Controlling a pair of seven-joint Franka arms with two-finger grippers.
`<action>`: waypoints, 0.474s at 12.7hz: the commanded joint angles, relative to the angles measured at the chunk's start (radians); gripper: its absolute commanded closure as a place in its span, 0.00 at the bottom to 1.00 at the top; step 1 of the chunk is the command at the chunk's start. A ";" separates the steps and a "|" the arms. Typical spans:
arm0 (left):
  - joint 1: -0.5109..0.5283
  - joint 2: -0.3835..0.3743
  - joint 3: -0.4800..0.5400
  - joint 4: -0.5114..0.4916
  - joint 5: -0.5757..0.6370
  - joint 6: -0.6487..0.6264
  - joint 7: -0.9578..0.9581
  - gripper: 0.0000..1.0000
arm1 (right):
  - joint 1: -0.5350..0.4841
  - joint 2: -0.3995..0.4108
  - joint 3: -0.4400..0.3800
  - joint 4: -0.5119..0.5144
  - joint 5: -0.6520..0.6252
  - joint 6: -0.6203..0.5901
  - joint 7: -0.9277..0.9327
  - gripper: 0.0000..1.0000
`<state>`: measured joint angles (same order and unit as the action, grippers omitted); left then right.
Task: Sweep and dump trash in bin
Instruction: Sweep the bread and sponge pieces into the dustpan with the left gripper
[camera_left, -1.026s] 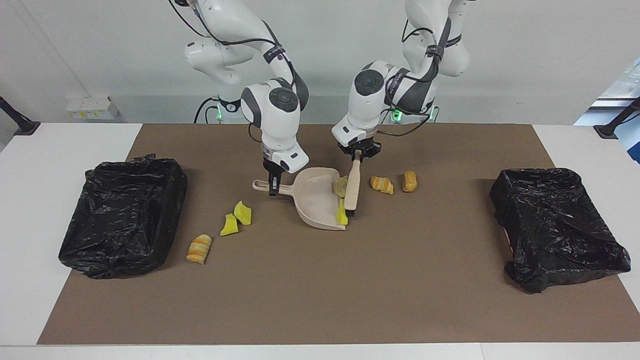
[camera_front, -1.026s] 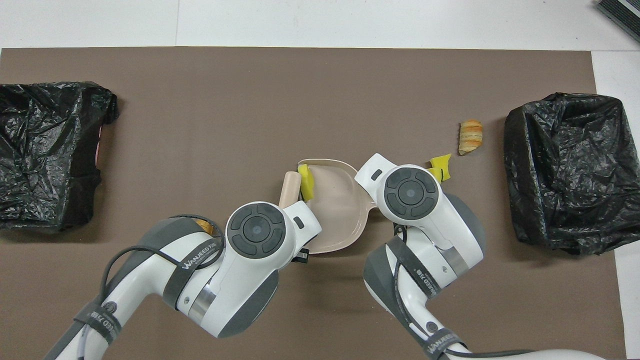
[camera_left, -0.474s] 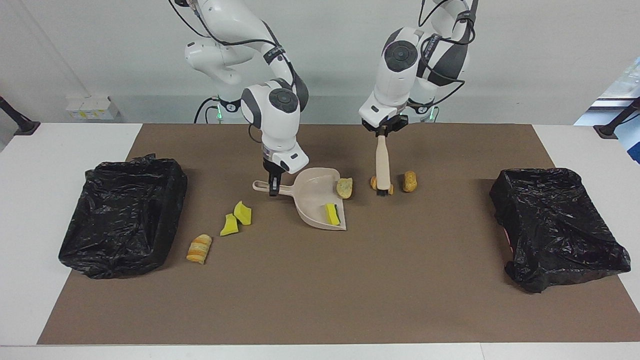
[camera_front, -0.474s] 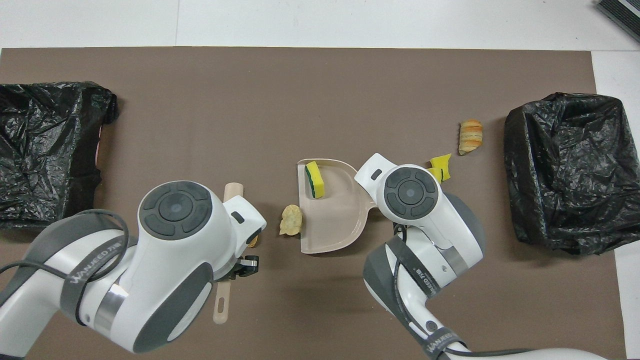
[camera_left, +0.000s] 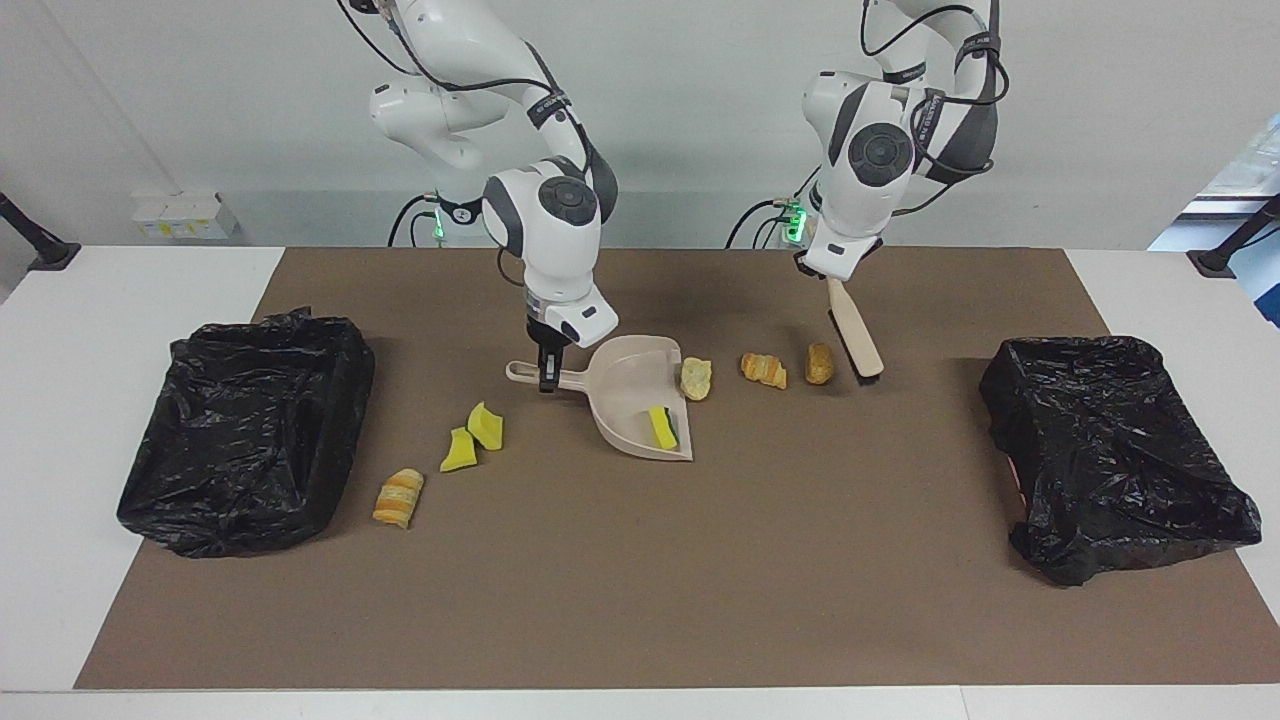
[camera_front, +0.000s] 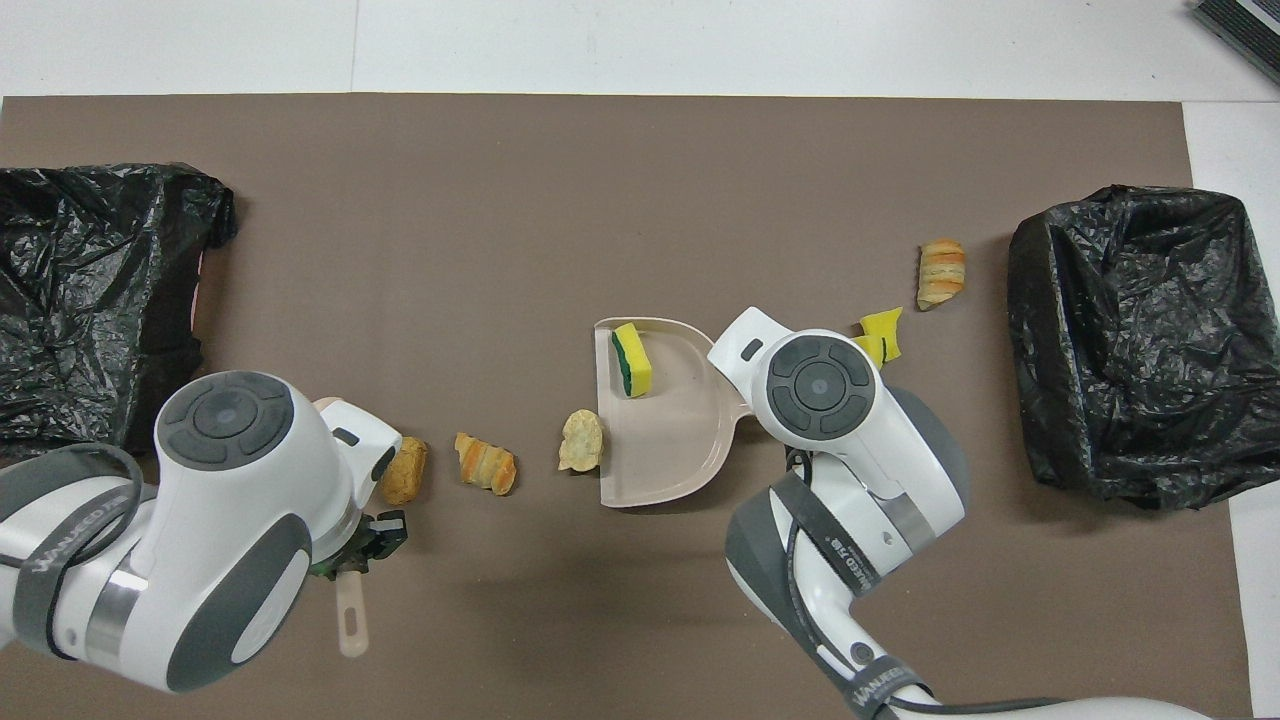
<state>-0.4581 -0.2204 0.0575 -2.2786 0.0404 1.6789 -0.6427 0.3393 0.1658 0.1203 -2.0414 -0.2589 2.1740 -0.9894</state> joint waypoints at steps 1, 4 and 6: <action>0.029 -0.083 -0.014 -0.125 0.027 0.059 -0.051 1.00 | 0.014 0.001 0.002 -0.005 -0.022 0.018 0.040 1.00; -0.034 -0.063 -0.019 -0.209 0.027 0.238 -0.259 1.00 | 0.038 0.006 0.002 0.001 -0.022 0.018 0.040 1.00; -0.065 -0.030 -0.021 -0.208 0.012 0.269 -0.247 1.00 | 0.038 0.003 0.002 0.000 -0.033 -0.003 0.040 1.00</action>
<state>-0.4813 -0.2547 0.0305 -2.4642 0.0504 1.9064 -0.8583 0.3705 0.1658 0.1205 -2.0397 -0.2598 2.1739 -0.9777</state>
